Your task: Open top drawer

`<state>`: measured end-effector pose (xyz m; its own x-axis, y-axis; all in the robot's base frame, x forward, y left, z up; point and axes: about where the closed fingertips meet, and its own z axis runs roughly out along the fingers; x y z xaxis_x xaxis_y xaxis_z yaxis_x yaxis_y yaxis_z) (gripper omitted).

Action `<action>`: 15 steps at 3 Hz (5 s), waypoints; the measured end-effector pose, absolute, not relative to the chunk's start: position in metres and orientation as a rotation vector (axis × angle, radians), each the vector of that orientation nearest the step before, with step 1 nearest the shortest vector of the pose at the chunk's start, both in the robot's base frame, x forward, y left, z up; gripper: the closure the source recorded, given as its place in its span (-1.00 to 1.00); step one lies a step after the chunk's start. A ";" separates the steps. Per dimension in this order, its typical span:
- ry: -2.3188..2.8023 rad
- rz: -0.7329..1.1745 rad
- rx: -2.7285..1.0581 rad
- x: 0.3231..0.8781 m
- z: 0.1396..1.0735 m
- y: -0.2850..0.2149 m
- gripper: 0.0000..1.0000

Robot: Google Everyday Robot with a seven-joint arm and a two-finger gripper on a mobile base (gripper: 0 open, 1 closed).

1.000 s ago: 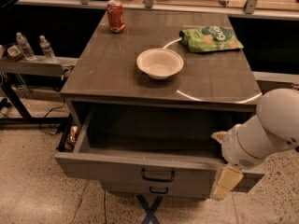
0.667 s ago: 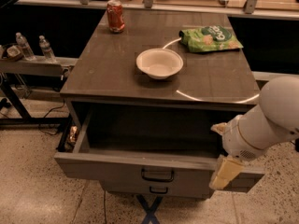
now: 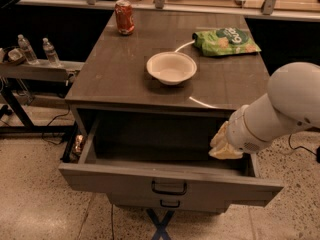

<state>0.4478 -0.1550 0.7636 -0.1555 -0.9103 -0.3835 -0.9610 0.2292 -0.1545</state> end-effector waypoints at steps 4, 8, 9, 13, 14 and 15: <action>2.089 0.103 -1.655 0.493 0.686 -0.140 1.00; 2.157 0.145 -1.659 0.449 0.646 -0.170 1.00; 2.169 0.201 -1.683 0.420 0.642 -0.165 1.00; 2.190 0.373 -1.808 0.343 0.663 -0.156 1.00; 2.164 0.370 -1.805 0.348 0.674 -0.155 1.00; 2.126 0.365 -1.752 0.367 0.698 -0.162 1.00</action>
Offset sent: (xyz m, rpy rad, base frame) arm 0.0415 0.0278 -0.0640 0.0506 -0.0811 -0.0352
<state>0.3666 -0.1619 0.6978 -0.1662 -0.8866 -0.4317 -0.9798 0.1978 -0.0289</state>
